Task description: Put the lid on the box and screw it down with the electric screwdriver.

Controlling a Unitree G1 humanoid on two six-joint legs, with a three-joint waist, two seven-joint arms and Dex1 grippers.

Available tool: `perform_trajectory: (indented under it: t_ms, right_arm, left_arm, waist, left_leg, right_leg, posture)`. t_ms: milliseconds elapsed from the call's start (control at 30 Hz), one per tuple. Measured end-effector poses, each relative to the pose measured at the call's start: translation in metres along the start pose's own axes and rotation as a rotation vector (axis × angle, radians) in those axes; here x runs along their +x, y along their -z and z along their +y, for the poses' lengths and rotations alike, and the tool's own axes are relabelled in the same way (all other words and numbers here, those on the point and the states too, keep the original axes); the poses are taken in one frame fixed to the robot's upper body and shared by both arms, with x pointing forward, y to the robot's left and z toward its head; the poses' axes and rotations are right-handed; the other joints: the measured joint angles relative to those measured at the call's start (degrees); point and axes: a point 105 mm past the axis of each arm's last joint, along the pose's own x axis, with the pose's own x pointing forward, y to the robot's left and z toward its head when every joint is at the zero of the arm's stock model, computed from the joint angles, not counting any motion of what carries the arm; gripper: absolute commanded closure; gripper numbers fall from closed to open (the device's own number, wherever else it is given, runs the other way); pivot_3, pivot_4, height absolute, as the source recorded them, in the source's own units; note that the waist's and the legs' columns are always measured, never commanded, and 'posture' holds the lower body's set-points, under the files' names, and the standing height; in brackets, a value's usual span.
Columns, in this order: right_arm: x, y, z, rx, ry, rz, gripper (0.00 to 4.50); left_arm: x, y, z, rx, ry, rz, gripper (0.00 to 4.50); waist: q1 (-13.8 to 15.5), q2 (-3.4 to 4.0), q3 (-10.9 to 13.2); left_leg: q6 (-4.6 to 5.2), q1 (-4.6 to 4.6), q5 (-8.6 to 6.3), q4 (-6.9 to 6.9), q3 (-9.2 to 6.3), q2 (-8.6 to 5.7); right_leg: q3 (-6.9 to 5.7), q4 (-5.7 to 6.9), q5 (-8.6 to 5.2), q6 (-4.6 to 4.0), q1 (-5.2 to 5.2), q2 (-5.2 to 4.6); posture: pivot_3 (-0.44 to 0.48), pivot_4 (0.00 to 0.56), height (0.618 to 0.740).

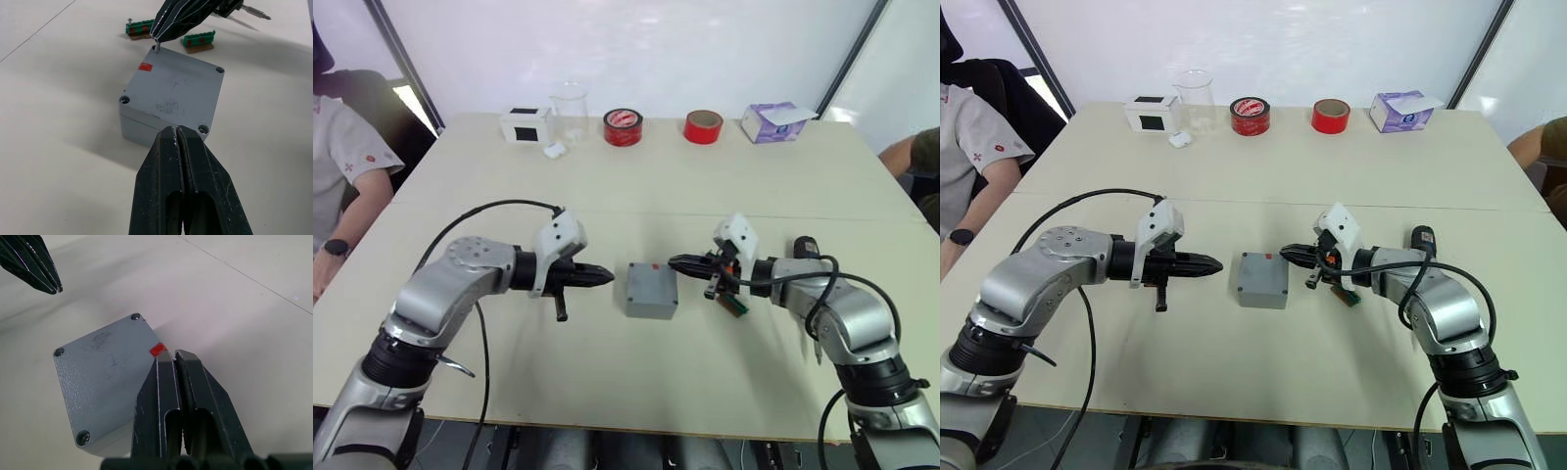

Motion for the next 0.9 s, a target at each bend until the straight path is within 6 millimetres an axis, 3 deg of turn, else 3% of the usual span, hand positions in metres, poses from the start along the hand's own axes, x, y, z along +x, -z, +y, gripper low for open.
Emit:
perform_trajectory:
  t_ms: [800,900]
  right_arm:
    - [-0.0005,0.0073,-0.0047,-0.011,0.018,0.033,4.48]
    - [-0.0007,0.0075,-0.0051,-0.017,0.02,0.035,3.7]
  left_arm:
    - [0.0004,-0.0002,0.0005,0.0,-0.006,-0.002,4.5]
    - [0.0008,-0.0004,0.0006,0.0,-0.007,-0.004,4.5]
  waist:
    - [0.01,0.0,0.0]
    - [0.02,0.0,0.0]
  left_leg:
    - [0.0,0.0,0.0,0.0,0.0,0.0]
    - [0.0,0.0,0.0,0.0,0.0,0.0]
  right_leg:
    - [0.0,-0.01,0.0,-0.01,0.0,0.0]
    - [0.0,-0.01,0.0,-0.01,0.0,0.0]
  posture:
    - [0.0,0.15,0.74]
    - [0.0,0.15,0.74]
